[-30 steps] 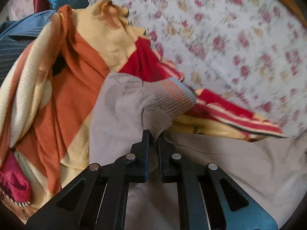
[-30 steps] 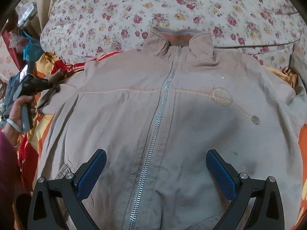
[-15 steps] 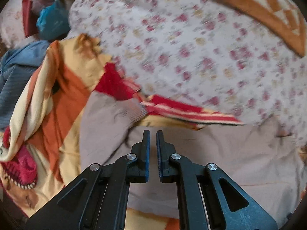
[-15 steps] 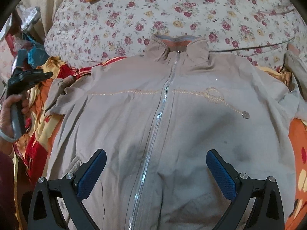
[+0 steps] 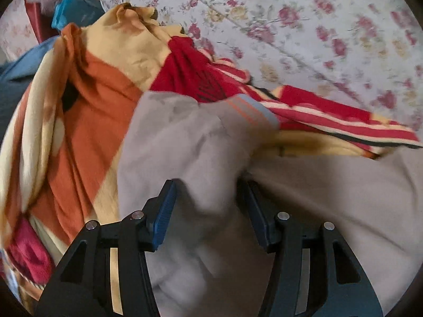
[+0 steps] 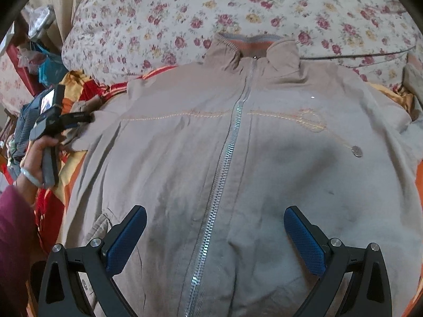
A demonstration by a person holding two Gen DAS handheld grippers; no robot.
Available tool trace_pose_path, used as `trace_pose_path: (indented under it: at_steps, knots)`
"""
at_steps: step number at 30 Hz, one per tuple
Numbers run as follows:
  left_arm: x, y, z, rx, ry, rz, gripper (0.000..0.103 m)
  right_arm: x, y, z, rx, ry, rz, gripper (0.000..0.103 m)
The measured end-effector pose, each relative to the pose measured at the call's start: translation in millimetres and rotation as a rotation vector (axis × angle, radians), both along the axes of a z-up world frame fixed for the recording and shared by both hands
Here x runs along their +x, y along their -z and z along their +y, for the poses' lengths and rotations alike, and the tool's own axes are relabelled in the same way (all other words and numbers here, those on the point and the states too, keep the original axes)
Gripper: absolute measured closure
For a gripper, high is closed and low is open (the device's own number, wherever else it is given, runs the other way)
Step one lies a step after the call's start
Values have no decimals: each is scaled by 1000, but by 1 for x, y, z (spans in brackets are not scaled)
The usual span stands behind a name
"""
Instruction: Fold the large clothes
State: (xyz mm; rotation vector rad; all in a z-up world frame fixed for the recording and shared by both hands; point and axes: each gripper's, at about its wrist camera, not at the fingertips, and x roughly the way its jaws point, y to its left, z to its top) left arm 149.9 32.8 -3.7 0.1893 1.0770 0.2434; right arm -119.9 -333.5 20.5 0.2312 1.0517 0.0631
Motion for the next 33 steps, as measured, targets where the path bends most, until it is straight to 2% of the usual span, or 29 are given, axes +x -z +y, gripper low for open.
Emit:
trace_pose_path:
  at_steps: [3,4,5,6,8,11,14,19,23,28,33]
  knots:
    - [7,2,10,9,-13,-15,50,4,2,3,-20,-9,0,0]
    - [8,2,13,-15,-16,-19,60,4,3,3,-23,-12,-1,0]
    - [7,1,18,-64,-20,-20,86,5,3,3,-24,-12,-3,0]
    - [6,-1,21,-97,-30,-19,91,5,3,2,-21,-11,-4,0]
    - [-1,-12,26,-187,-40,-43,94,6,3,-1,-9,-2,-8,0]
    - [-16,-34,19,-262,-16,-80,95,5,0,-5,10,14,-17,0]
    - [-31,-61,-1,-310,50,-116,95,2,-7,-6,7,16,-34,0]
    - [-64,-109,-57,-404,179,-162,96,-9,-24,-15,9,35,-75,0]
    - [-85,-130,-117,-462,285,-167,96,-17,-33,-30,8,76,-97,0]
    - [-116,-134,-199,-559,407,-123,96,-27,-39,-55,16,136,-106,0]
    - [-135,-112,-274,-598,490,-41,96,-32,-38,-74,-12,168,-98,0]
